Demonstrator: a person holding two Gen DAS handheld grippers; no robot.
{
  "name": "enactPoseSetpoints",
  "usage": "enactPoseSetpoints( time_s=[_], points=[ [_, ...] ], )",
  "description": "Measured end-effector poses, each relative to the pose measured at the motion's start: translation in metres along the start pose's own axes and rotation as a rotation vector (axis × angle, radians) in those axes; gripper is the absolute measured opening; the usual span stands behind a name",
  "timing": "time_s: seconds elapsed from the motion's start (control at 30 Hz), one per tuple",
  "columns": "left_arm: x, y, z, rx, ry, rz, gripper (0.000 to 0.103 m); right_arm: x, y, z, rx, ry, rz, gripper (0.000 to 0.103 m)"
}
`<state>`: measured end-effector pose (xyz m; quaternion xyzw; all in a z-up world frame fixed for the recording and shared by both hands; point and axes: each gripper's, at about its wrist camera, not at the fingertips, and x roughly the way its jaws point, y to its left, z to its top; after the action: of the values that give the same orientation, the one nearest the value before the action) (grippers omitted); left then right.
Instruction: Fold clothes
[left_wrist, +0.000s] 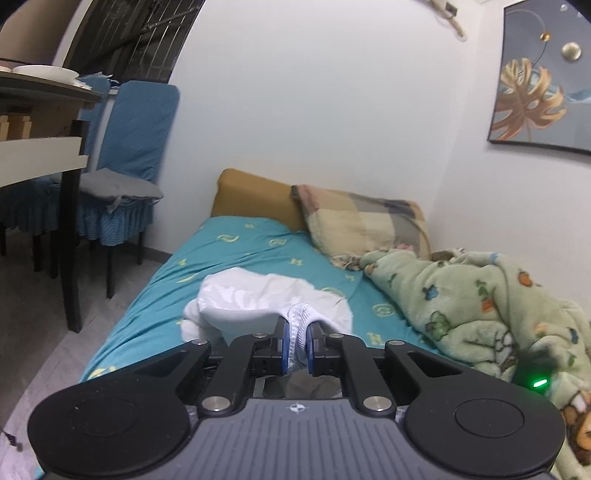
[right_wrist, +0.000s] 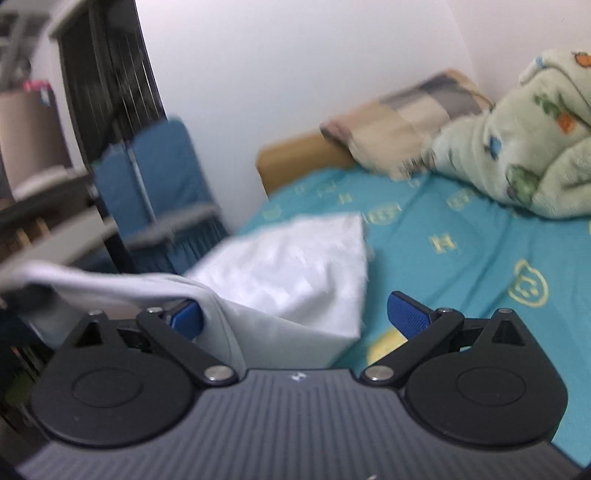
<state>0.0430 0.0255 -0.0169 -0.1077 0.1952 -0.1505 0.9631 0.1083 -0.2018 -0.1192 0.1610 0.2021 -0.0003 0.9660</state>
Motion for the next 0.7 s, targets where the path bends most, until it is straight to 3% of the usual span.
enactPoseSetpoints(
  time_s=[0.17, 0.27, 0.37, 0.5, 0.63, 0.7],
  points=[
    [-0.004, -0.001, 0.0, -0.014, -0.019, -0.013, 0.009, 0.009, 0.002, -0.024, -0.081, 0.165, -0.113, 0.103],
    [-0.01, 0.005, 0.001, -0.043, -0.025, -0.007, 0.009, -0.002, -0.002, -0.022, -0.092, 0.162, -0.197, 0.103],
    [-0.019, 0.012, 0.005, -0.104, -0.025, -0.022, 0.009, -0.032, -0.008, -0.003, -0.111, 0.029, -0.31, 0.103],
    [-0.039, 0.018, 0.008, -0.15, -0.042, -0.043, 0.01, -0.103, -0.006, 0.036, -0.143, -0.322, -0.319, 0.103],
    [-0.054, 0.015, 0.003, -0.142, -0.036, -0.052, 0.01, -0.135, 0.009, 0.047, -0.256, -0.452, -0.288, 0.103],
    [-0.053, 0.016, -0.002, -0.146, 0.018, -0.054, 0.01, -0.136, 0.014, 0.044, -0.299, -0.456, -0.281, 0.103]
  ],
)
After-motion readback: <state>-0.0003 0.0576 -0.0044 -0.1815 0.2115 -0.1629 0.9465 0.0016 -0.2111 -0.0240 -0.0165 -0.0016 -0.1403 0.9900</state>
